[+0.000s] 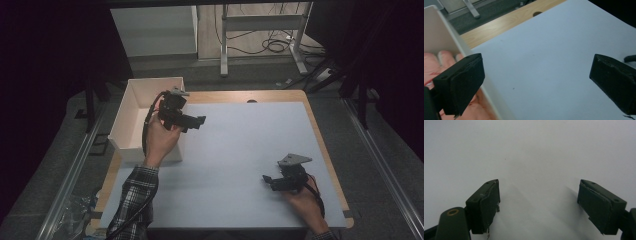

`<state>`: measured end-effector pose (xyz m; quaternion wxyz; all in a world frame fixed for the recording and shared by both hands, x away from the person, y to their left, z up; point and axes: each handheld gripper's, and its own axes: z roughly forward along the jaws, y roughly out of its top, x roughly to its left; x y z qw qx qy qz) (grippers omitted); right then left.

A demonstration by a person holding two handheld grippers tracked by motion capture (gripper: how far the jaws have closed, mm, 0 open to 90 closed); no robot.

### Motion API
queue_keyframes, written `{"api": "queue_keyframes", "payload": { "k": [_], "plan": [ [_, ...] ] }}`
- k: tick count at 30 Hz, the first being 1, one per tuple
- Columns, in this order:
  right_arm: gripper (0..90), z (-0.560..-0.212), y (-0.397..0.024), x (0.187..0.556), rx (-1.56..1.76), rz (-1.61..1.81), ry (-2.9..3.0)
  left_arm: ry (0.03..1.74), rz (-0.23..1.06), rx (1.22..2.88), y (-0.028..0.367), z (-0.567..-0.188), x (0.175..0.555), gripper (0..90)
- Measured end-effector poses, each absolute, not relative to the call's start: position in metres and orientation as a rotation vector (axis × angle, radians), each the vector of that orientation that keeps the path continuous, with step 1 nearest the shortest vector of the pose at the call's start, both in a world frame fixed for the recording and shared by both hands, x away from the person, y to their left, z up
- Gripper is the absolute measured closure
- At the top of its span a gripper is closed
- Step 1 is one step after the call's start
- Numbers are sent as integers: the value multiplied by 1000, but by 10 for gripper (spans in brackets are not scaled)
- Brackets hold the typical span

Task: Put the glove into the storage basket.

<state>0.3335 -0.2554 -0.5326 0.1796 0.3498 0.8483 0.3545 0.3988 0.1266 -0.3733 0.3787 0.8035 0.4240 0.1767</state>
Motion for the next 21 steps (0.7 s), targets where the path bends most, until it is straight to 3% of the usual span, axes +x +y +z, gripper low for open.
{"api": "queue_keyframes", "payload": {
  "k": [21],
  "plan": [
    [186,-532,-255,333,990,998,2401,868,349,2109,79,-444,347,2]
  ]
}}
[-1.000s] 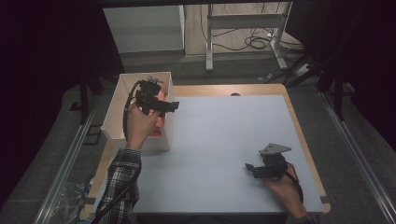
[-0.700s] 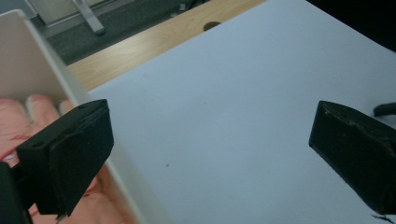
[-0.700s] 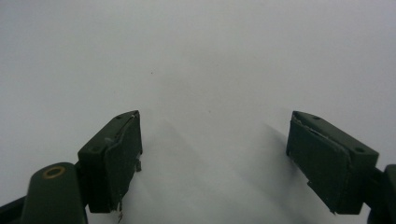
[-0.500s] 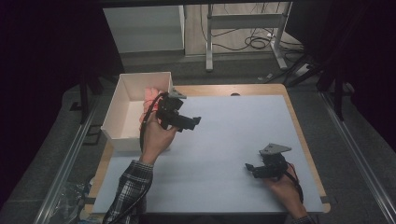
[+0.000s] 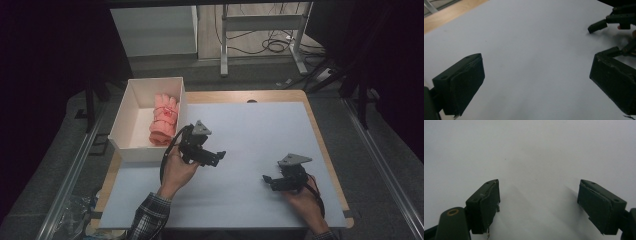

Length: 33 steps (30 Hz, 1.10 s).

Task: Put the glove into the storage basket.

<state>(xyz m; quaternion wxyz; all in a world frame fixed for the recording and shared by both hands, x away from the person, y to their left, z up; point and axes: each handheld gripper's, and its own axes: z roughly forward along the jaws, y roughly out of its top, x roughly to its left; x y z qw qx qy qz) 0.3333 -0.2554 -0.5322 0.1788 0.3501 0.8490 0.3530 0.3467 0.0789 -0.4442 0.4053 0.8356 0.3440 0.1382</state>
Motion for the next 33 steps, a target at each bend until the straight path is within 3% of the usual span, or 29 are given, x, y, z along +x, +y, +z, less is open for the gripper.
{"api": "queue_keyframes", "payload": {
  "k": [24,33],
  "plan": [
    [185,-532,-255,333,990,998,2399,912,294,2246,82,-544,309,0],
    [183,-532,-255,333,992,998,2398,897,312,2239,82,-547,307,0]
  ]
}}
